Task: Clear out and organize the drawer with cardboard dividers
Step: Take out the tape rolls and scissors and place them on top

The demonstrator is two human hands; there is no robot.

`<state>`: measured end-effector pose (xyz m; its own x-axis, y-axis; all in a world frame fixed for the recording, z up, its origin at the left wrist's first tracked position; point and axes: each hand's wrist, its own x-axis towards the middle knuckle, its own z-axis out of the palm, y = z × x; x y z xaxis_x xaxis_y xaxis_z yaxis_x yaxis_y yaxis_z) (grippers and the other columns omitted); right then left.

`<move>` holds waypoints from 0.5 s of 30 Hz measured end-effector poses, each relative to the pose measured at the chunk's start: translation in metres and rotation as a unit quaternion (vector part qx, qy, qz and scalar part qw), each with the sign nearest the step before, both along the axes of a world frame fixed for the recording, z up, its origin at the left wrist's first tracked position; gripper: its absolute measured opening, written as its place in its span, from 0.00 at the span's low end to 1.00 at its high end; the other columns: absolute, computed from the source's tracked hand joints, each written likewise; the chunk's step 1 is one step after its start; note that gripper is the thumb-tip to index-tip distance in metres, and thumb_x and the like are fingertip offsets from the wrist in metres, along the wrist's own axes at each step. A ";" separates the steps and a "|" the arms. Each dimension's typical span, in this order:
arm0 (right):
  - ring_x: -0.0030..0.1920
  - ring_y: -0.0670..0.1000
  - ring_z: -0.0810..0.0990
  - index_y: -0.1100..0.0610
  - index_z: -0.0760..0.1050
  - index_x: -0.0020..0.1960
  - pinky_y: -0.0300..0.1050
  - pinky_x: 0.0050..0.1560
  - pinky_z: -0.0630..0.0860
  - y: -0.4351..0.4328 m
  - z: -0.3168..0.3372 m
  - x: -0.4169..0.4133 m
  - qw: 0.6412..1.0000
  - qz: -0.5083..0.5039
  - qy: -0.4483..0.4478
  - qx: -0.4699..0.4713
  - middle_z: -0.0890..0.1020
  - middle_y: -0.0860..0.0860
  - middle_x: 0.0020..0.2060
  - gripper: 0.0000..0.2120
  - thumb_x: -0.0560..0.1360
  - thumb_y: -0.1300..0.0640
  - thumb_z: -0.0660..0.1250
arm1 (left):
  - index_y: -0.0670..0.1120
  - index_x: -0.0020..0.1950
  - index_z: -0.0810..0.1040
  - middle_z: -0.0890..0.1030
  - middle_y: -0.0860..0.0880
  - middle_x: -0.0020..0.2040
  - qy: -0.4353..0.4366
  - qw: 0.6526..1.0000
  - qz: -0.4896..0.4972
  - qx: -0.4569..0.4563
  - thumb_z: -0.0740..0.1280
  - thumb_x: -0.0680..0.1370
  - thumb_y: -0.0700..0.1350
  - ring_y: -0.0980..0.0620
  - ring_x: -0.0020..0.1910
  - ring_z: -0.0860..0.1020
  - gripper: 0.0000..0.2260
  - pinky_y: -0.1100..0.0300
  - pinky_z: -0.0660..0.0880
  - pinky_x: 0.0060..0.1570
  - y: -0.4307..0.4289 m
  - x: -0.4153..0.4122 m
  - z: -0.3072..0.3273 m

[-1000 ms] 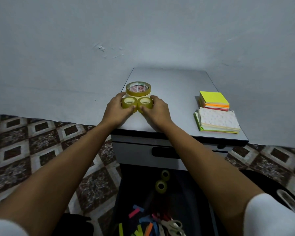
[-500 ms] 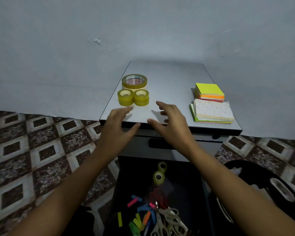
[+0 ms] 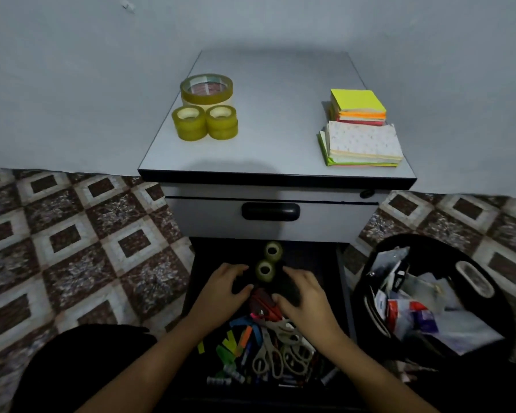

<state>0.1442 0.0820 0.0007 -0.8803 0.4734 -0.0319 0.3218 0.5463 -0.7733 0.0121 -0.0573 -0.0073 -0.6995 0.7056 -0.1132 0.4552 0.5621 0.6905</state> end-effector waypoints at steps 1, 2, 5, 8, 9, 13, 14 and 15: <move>0.61 0.47 0.70 0.58 0.66 0.70 0.20 0.55 0.57 0.003 -0.009 -0.002 1.000 -0.005 -0.016 -0.002 0.71 0.53 0.60 0.26 0.74 0.55 0.69 | 0.45 0.68 0.71 0.72 0.47 0.61 -0.010 1.000 0.004 -0.008 0.66 0.77 0.47 0.52 0.60 0.72 0.20 0.67 0.66 0.55 0.006 -0.002 -0.007; 0.62 0.48 0.70 0.57 0.65 0.71 0.22 0.55 0.57 0.006 -0.018 -0.005 0.999 -0.010 -0.034 -0.004 0.70 0.53 0.61 0.27 0.75 0.54 0.68 | 0.45 0.68 0.71 0.72 0.46 0.62 -0.020 1.000 0.009 -0.018 0.66 0.77 0.47 0.50 0.61 0.72 0.20 0.65 0.67 0.57 0.012 -0.004 -0.015; 0.65 0.52 0.69 0.58 0.64 0.72 0.28 0.58 0.60 0.014 -0.041 -0.015 0.997 -0.028 -0.069 -0.014 0.68 0.55 0.64 0.28 0.75 0.53 0.67 | 0.44 0.68 0.70 0.71 0.43 0.63 -0.039 0.998 0.027 -0.038 0.68 0.76 0.48 0.45 0.63 0.71 0.23 0.58 0.68 0.60 0.030 -0.009 -0.037; 0.65 0.55 0.70 0.60 0.63 0.72 0.35 0.61 0.64 0.023 -0.058 -0.027 0.995 -0.046 -0.089 -0.018 0.68 0.57 0.65 0.28 0.75 0.54 0.67 | 0.44 0.68 0.71 0.70 0.41 0.65 -0.058 0.996 0.044 -0.049 0.70 0.74 0.49 0.42 0.65 0.70 0.24 0.57 0.68 0.60 0.047 -0.015 -0.057; 0.65 0.56 0.70 0.60 0.63 0.72 0.38 0.62 0.65 0.025 -0.062 -0.031 0.994 -0.054 -0.094 -0.019 0.68 0.58 0.65 0.28 0.75 0.54 0.67 | 0.45 0.68 0.70 0.70 0.41 0.66 -0.064 0.996 0.048 -0.049 0.70 0.73 0.49 0.42 0.65 0.68 0.25 0.57 0.67 0.60 0.052 -0.017 -0.063; 0.65 0.57 0.70 0.61 0.64 0.72 0.40 0.63 0.65 0.039 -0.079 -0.041 0.990 -0.075 -0.116 -0.030 0.68 0.59 0.65 0.28 0.75 0.56 0.68 | 0.47 0.71 0.67 0.68 0.41 0.68 -0.081 0.993 0.051 -0.072 0.73 0.71 0.50 0.43 0.68 0.65 0.31 0.55 0.66 0.63 0.069 -0.021 -0.086; 0.65 0.57 0.70 0.61 0.64 0.71 0.40 0.63 0.65 0.042 -0.082 -0.043 0.990 -0.078 -0.116 -0.033 0.69 0.59 0.65 0.28 0.75 0.56 0.68 | 0.47 0.71 0.66 0.68 0.41 0.68 -0.082 0.992 0.056 -0.079 0.73 0.71 0.51 0.42 0.68 0.66 0.32 0.54 0.66 0.63 0.071 -0.022 -0.091; 0.65 0.58 0.70 0.61 0.64 0.71 0.40 0.63 0.64 0.045 -0.085 -0.044 0.989 -0.079 -0.117 -0.036 0.69 0.60 0.65 0.28 0.74 0.57 0.68 | 0.47 0.72 0.66 0.68 0.41 0.68 -0.081 0.991 0.060 -0.088 0.73 0.70 0.52 0.41 0.68 0.66 0.33 0.53 0.67 0.64 0.075 -0.023 -0.097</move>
